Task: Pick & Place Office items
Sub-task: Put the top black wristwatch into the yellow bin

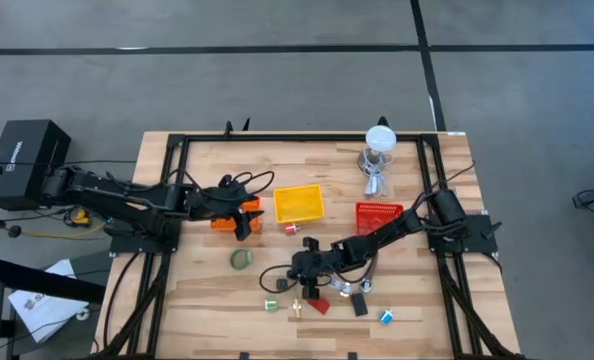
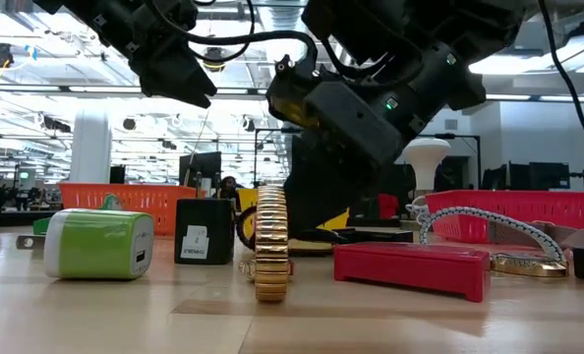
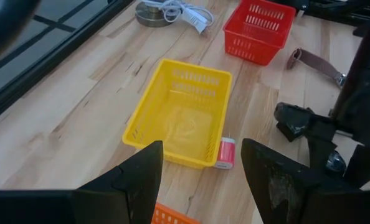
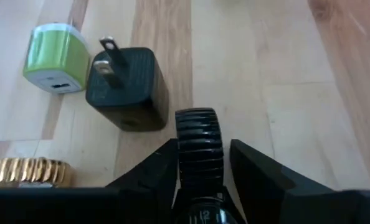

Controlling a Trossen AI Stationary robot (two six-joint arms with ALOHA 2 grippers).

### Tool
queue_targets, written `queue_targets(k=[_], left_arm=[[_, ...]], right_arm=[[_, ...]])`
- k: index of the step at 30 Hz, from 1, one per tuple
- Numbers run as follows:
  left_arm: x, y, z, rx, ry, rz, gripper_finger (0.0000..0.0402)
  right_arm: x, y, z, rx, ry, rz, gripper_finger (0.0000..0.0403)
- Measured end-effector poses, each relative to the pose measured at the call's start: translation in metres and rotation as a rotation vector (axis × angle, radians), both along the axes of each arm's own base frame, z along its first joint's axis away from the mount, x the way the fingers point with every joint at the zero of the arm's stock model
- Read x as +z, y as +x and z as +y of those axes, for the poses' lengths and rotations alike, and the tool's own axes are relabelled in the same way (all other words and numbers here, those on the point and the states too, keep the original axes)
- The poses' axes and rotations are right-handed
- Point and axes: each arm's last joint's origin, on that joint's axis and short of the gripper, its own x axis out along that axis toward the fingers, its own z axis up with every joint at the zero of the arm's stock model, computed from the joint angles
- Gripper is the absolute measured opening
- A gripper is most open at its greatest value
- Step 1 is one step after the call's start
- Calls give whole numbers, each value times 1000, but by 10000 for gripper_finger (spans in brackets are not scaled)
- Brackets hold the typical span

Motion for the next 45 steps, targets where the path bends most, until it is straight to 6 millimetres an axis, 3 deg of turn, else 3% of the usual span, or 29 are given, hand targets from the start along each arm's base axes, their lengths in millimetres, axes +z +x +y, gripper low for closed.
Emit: queue_targets(k=[9, 17, 23, 30, 36, 40, 45], left_arm=[[0, 0, 0, 0, 0, 0, 213], [0, 0, 0, 0, 0, 0, 213], [0, 0, 0, 0, 0, 1, 213], [0, 0, 0, -19, 27, 11, 213], [0, 0, 0, -19, 27, 10, 213], [0, 0, 0, -19, 27, 6, 213], [0, 0, 0, -19, 27, 6, 213]], right_arm=[[1, 0, -3, -1, -7, 7, 70], [2, 1, -7, 19, -36, 8, 73], [28, -2, -22, 33, -85, 1, 65], [83, -16, -55, -25, -273, -37, 75], [116, -25, -98, -107, -373, -64, 67], [118, -25, -130, -132, -380, -50, 69], [97, -19, -156, -111, -305, 4, 73]])
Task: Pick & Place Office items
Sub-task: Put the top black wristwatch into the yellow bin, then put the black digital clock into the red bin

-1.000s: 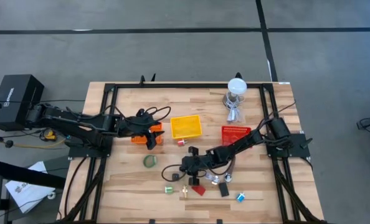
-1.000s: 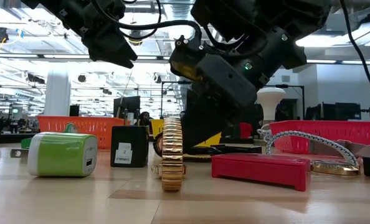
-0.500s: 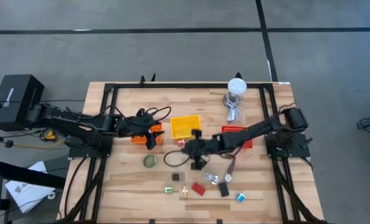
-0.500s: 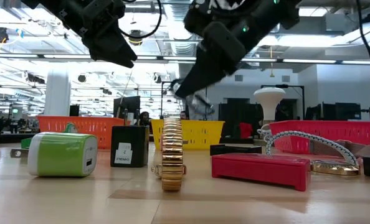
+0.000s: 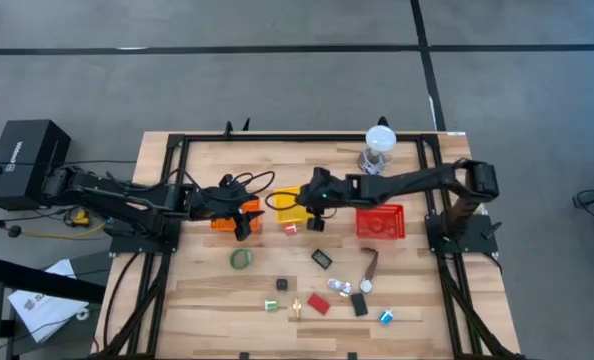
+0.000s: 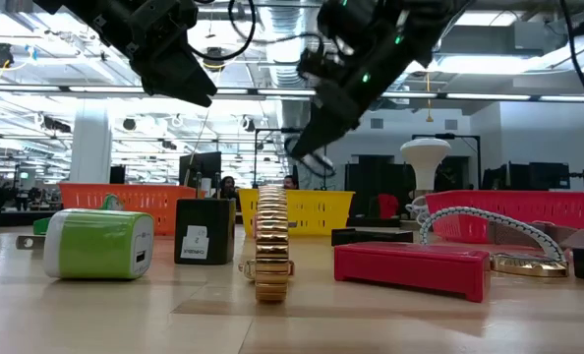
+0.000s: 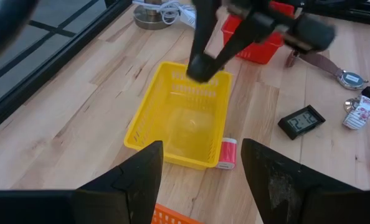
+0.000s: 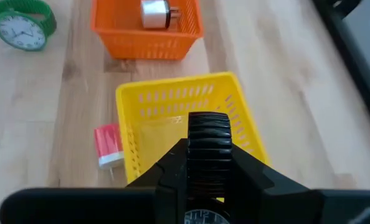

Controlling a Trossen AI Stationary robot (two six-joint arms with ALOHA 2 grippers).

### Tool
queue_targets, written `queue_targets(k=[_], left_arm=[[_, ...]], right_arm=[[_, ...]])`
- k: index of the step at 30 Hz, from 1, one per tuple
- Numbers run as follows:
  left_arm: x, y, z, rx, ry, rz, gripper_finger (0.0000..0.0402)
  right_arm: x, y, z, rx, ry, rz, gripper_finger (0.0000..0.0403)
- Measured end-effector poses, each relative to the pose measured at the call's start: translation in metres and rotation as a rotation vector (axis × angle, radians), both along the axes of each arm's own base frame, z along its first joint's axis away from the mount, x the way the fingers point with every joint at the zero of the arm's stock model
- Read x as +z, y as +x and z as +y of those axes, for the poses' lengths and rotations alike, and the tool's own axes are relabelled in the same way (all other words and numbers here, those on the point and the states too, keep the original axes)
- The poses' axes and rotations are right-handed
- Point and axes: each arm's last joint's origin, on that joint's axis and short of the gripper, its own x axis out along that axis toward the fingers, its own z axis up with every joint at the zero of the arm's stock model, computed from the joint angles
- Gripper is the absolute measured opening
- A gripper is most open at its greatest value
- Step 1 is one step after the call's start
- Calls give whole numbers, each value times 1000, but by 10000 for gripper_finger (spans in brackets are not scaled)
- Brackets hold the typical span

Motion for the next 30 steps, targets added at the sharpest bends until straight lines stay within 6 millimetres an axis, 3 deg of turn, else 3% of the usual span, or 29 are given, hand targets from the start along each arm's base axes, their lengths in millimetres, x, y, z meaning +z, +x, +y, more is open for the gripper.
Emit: queue_targets(k=[10, 20, 30], left_arm=[[0, 0, 0, 0, 0, 0, 213], [1, 0, 0, -4, 6, -4, 213], [1, 1, 0, -5, 7, -7, 213]], right_arm=[[-48, 13, -6, 2, 23, 89, 75], [-51, 14, -11, -10, 22, 86, 99], [-48, 14, -9, -9, 22, 82, 179]])
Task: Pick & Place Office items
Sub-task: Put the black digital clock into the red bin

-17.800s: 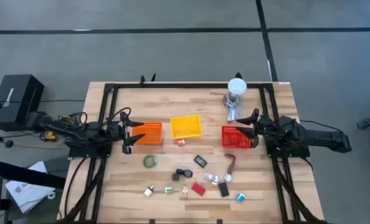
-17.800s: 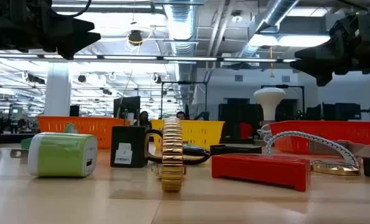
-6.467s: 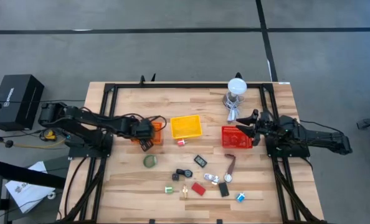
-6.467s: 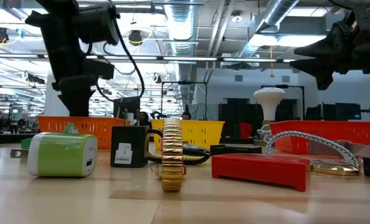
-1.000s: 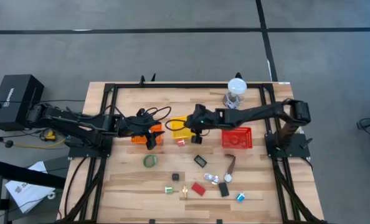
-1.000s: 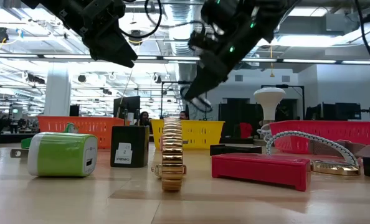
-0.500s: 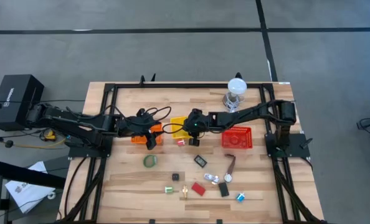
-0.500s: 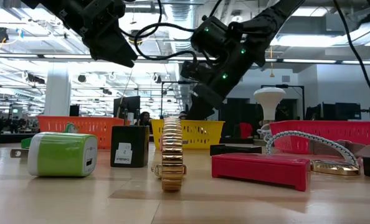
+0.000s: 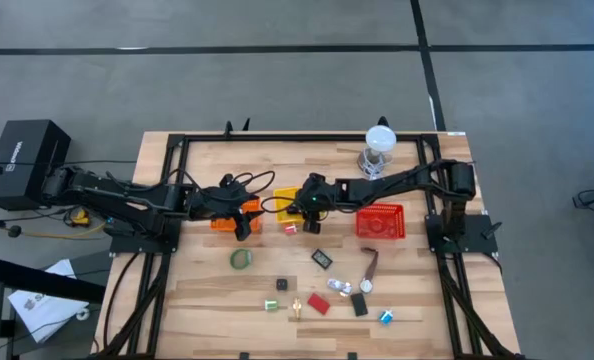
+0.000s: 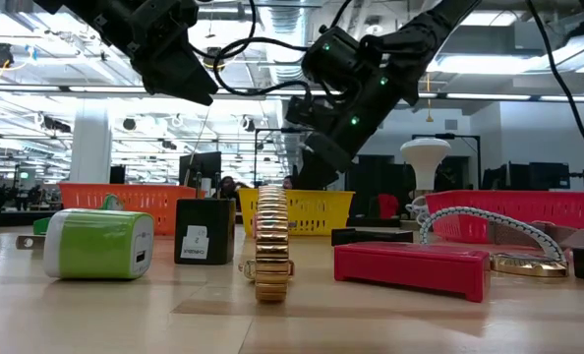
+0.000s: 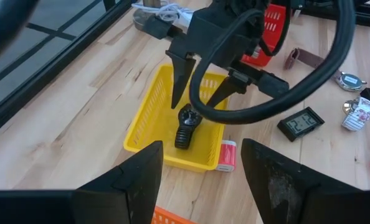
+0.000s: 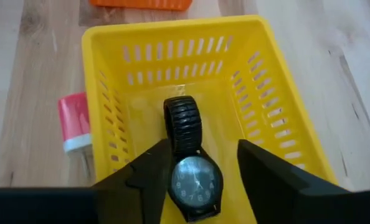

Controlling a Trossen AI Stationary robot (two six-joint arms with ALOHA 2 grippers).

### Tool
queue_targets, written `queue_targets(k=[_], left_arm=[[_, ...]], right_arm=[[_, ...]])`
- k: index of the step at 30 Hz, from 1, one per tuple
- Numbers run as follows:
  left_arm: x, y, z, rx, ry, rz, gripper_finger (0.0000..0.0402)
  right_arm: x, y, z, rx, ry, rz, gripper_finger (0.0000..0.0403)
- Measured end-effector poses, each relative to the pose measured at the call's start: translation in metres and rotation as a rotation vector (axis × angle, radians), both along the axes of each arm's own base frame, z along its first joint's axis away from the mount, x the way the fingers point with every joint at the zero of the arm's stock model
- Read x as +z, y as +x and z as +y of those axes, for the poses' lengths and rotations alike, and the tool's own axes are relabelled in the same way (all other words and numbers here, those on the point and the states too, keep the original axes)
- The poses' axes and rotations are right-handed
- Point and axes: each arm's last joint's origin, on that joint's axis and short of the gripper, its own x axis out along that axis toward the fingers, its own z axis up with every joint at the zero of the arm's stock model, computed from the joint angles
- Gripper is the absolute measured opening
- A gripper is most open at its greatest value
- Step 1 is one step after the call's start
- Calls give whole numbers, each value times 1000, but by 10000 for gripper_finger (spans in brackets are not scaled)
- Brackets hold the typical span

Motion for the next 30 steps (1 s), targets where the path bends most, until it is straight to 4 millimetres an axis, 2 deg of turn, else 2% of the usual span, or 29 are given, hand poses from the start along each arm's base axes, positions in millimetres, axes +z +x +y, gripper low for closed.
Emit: queue_targets(k=[5, 8, 15, 20, 25, 30], left_arm=[[0, 0, 0, 0, 0, -1, 213], [0, 0, 0, 0, 0, -2, 213], [0, 0, 0, 0, 0, -4, 213], [0, 0, 0, 0, 0, -4, 213], [0, 0, 0, 0, 0, -4, 213], [0, 0, 0, 0, -1, -4, 213]], right_arm=[[7, 2, 6, 15, 0, 7, 206], [18, 8, 9, 25, 0, 7, 214], [40, 15, 18, 45, 9, 74, 215], [52, 17, 26, -19, 75, 95, 208], [63, 14, 39, -42, 113, 183, 210], [62, 6, 59, -97, 172, 263, 214]])
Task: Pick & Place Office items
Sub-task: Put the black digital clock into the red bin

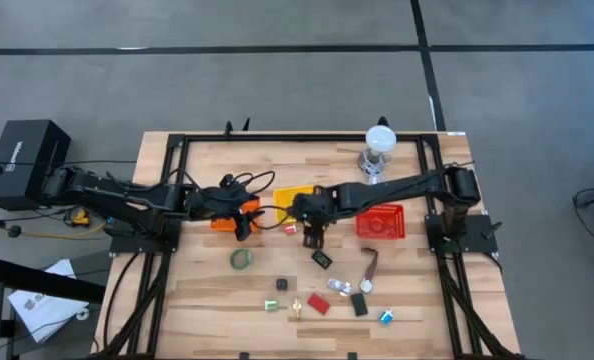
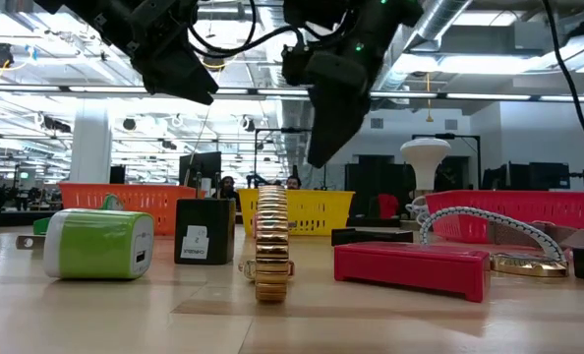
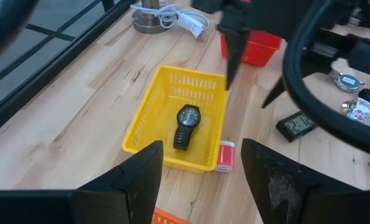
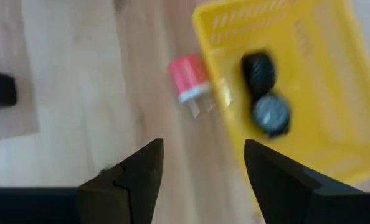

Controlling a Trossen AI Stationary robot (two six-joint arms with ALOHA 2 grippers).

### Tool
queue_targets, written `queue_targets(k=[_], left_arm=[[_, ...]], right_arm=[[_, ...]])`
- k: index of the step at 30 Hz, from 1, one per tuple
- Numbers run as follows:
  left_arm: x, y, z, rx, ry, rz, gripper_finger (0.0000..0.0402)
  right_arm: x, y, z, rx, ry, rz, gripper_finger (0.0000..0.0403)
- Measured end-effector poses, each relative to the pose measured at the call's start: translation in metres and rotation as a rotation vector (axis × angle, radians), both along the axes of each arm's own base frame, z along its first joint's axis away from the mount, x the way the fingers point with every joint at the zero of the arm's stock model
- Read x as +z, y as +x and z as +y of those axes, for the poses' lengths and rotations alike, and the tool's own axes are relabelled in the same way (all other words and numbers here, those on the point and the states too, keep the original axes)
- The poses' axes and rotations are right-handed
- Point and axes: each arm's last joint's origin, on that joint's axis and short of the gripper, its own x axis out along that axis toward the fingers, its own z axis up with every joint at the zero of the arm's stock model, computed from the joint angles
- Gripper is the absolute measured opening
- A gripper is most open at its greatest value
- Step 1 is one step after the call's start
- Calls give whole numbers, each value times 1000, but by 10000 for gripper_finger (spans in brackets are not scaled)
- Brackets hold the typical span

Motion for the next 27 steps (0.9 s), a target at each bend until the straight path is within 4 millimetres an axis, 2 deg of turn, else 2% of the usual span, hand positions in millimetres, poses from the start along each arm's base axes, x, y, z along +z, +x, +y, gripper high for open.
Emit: queue_targets(k=[9, 14, 17, 22, 24, 27], left_arm=[[0, 0, 0, 1, 0, 0, 213], [0, 0, 0, 1, -1, -1, 213], [0, 0, 0, 1, -2, -1, 213], [0, 0, 0, 2, -2, -3, 213], [0, 0, 0, 2, -2, -4, 213], [1, 1, 0, 2, -3, -9, 213]], right_arm=[[-5, -15, 42, -157, 116, 92, 215], [-5, -16, 55, -326, 189, 70, 215], [-13, -15, 61, -405, 209, 78, 215], [-25, -13, 73, -404, 216, 99, 215], [-29, -6, 78, -402, 239, 64, 214], [-36, -12, 80, -401, 214, 120, 214]])
